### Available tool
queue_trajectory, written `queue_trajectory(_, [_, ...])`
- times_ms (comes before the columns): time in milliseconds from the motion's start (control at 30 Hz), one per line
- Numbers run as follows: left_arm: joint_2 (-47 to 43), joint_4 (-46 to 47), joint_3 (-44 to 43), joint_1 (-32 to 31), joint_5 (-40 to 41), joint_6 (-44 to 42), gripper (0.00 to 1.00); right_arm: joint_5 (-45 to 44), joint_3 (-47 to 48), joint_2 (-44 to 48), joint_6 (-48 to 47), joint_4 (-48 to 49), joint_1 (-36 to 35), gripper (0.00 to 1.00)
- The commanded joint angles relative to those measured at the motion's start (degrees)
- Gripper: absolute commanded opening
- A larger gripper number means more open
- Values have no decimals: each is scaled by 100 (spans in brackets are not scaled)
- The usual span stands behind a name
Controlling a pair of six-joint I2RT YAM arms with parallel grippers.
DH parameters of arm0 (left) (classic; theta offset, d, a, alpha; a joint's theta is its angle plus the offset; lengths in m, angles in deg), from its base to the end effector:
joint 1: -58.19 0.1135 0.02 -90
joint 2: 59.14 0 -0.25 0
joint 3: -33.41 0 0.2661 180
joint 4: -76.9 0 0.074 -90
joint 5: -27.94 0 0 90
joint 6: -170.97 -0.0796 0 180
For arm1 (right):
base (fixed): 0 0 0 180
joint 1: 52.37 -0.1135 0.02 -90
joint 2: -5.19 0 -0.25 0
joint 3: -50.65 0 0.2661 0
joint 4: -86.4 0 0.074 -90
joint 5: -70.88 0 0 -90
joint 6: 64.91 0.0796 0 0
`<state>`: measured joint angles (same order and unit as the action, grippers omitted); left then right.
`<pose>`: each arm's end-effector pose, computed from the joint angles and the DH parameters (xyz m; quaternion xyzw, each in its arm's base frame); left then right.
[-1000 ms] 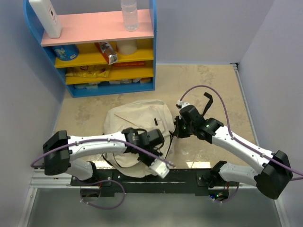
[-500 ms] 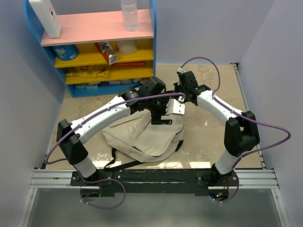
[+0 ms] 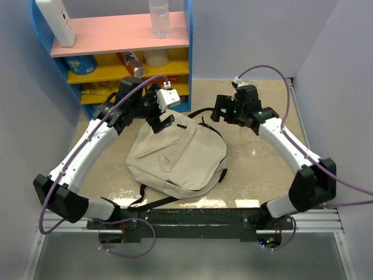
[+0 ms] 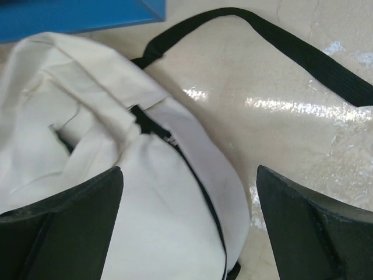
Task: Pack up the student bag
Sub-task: Reset both arms
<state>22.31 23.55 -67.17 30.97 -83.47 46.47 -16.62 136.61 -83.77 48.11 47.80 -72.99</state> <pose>0.3039 -0.1890 0.3646 0.5201 0.7009 -0.1347 0.4691 0.3694 0.1427 0.2476 0.0102 0.9119 0.1708 0.3731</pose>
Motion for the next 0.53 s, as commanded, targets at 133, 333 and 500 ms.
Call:
queue_trajectory(133, [-972,1051,1747,858,-830,953,100,681,-929,1970,246,411,-38,99])
queue_trajectory(333, [-1430,1667,2601,1096,-927,1340,100,690,-1280,2331,255,412,-30,99])
queue_trajectory(500, [-1755,2159,3120,1193,-909,1533,100,708,-1439,2454,255,429,-38,99])
